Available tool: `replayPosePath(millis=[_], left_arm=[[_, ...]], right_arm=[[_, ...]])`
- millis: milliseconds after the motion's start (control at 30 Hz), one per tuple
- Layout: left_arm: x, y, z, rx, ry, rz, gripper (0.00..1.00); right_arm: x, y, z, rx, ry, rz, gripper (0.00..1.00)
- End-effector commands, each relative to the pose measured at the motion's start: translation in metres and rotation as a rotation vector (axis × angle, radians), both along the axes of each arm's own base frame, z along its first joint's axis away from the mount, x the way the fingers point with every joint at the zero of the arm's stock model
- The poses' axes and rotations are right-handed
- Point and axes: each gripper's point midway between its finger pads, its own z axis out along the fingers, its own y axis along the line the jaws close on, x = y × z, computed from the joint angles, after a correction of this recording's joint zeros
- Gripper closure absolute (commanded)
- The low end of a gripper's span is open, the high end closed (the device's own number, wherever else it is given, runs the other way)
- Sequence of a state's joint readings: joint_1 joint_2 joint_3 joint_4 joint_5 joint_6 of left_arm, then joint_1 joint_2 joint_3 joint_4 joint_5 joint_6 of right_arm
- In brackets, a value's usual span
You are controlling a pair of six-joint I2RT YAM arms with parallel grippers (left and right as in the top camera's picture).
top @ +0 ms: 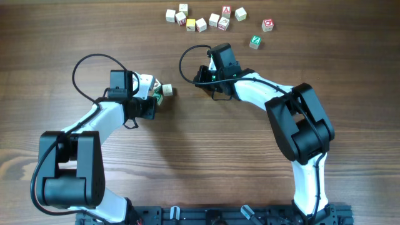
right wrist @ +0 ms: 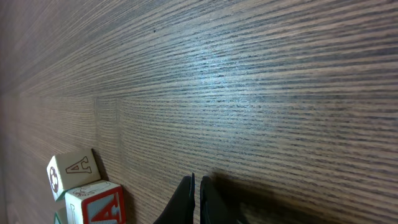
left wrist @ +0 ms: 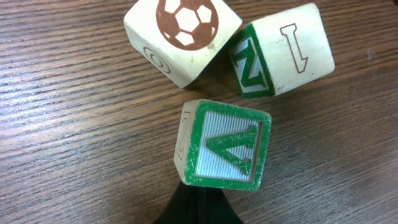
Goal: Form a circle
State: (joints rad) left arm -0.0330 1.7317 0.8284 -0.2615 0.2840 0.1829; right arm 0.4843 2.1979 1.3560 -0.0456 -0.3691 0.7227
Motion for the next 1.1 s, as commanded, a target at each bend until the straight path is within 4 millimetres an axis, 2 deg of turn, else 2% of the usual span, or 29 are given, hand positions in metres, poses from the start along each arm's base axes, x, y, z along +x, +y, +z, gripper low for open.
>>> replayPosePath(millis=[0, 833, 1067], left_arm=[[-0.006, -0.005, -0.007, -0.014, 0.016, -0.03, 0.96], [-0.008, -0.007, -0.007, -0.027, 0.025, -0.036, 0.96], [-0.008, -0.003, -0.008, -0.002, 0.027, -0.025, 0.96]], right_arm=[[0.001, -0.002, -0.007, -0.008, 0.014, -0.018, 0.94], [0.0, -0.001, -0.007, -0.004, 0.016, -0.014, 0.94], [-0.023, 0.024, 0.004, 0.097, 0.045, 0.141, 0.95]])
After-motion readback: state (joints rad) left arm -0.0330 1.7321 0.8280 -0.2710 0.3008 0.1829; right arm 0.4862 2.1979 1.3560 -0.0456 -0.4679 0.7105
